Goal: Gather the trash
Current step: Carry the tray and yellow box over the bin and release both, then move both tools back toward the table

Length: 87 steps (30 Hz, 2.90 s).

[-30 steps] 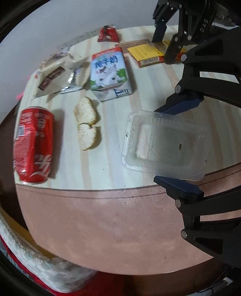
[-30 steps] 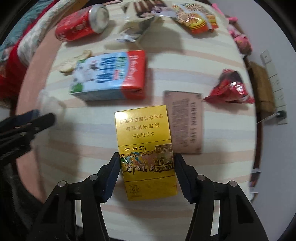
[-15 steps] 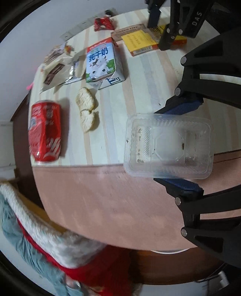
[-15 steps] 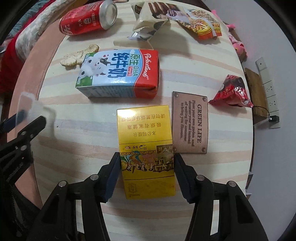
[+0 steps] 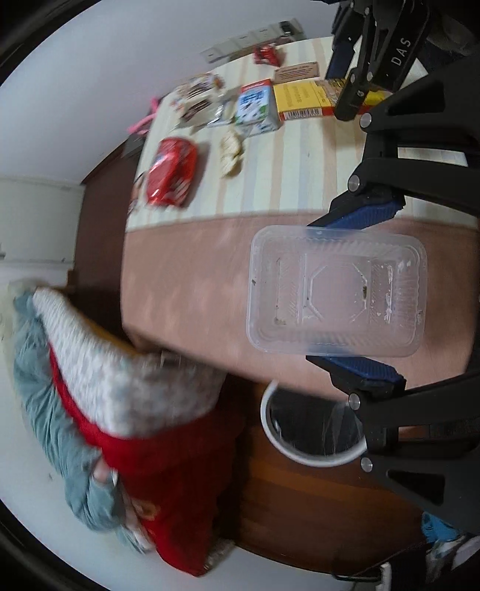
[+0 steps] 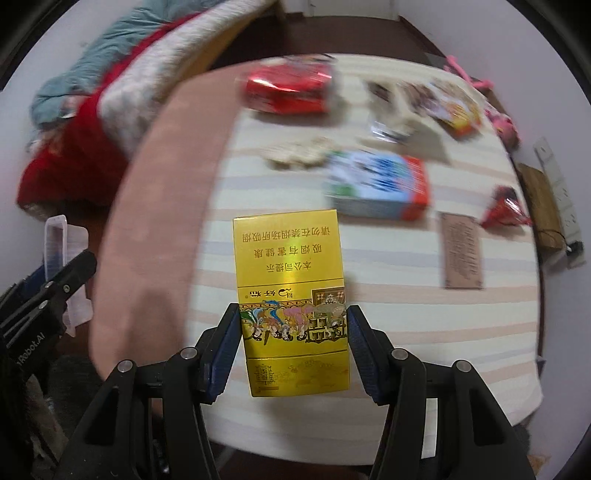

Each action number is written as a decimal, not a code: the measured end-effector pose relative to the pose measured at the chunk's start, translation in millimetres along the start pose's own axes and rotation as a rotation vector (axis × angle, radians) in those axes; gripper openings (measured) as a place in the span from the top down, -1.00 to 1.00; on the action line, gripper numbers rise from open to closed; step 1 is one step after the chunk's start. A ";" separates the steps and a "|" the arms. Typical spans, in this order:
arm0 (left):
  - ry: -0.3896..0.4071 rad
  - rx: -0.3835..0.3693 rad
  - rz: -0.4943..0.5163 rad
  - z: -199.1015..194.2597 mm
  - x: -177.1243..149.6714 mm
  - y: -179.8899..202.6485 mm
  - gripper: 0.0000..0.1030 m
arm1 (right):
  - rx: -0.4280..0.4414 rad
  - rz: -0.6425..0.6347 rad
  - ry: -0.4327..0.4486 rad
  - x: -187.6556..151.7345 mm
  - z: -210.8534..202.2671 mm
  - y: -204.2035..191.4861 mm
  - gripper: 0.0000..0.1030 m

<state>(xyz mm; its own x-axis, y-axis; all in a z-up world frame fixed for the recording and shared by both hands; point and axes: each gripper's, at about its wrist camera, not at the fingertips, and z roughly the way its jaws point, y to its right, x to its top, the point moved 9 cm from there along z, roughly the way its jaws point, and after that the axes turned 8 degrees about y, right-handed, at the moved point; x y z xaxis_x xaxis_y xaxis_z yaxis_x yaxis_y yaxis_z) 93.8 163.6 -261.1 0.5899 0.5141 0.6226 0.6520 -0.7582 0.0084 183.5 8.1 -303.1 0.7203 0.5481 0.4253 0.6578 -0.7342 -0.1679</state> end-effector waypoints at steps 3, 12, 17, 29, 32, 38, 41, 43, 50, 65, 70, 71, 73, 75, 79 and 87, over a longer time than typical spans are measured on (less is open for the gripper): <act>0.023 0.023 -0.044 -15.3 5.4 -38.2 -0.09 | 0.072 -0.041 0.005 11.8 -1.1 -41.5 -0.14; 0.016 0.067 -0.241 -25.2 10.8 -160.7 -0.09 | 0.263 -0.163 -0.045 43.4 26.3 -183.4 -0.14; -0.074 0.044 -0.395 9.9 -0.5 -237.4 -0.09 | 0.289 -0.222 -0.126 53.8 83.4 -251.2 -0.14; -0.336 -0.088 -0.665 118.3 -48.3 -315.3 -0.60 | 0.198 -0.344 -0.305 67.2 219.8 -312.5 -0.14; -0.313 -0.040 -0.708 125.8 -52.1 -330.4 -0.93 | 0.191 -0.362 -0.348 65.0 244.0 -317.5 -0.15; -0.306 0.070 -0.688 121.1 -66.7 -357.7 -0.93 | 0.209 -0.390 -0.369 57.9 259.2 -327.6 -0.80; -0.278 0.150 -0.655 113.5 -73.0 -368.6 -0.93 | 0.207 -0.412 -0.357 58.3 263.1 -331.9 -0.95; -0.273 0.201 -0.632 107.5 -78.3 -371.9 -0.93 | 0.202 -0.425 -0.345 58.1 257.2 -332.7 -1.00; -0.261 0.272 -0.556 87.8 -86.5 -366.1 -0.93 | 0.113 -0.532 -0.276 62.0 229.4 -322.7 -1.00; -0.198 0.296 -0.457 42.2 -70.5 -330.3 -0.93 | 0.117 -0.492 -0.210 61.0 171.9 -287.7 -1.00; -0.158 0.296 -0.425 16.4 -56.7 -320.2 -0.93 | 0.150 -0.458 -0.164 66.8 141.7 -282.5 -1.00; -0.149 0.296 -0.419 11.5 -54.6 -317.8 -0.93 | 0.161 -0.447 -0.152 68.5 133.3 -281.4 -1.00; -0.122 0.296 -0.401 -3.1 -45.6 -310.8 -0.93 | 0.180 -0.426 -0.127 72.2 118.8 -279.2 -1.00; -0.094 0.296 -0.381 -16.3 -36.6 -303.6 -0.93 | 0.204 -0.397 -0.100 76.2 102.8 -275.9 -1.00; -0.038 0.304 -0.349 -45.9 -16.2 -285.1 -0.93 | 0.268 -0.316 -0.033 87.0 60.4 -261.3 -1.00; 0.044 0.220 -0.265 -57.1 29.1 -207.1 -0.93 | 0.284 -0.145 0.071 115.6 -4.0 -169.2 -1.00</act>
<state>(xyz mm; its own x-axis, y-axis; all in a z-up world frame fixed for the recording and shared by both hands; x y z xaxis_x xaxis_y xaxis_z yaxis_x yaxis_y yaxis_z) -51.3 312.7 -200.1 0.3686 0.6601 0.6546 0.8695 -0.4938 0.0084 154.6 194.1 -222.0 0.6040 0.6022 0.5220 0.7948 -0.5037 -0.3386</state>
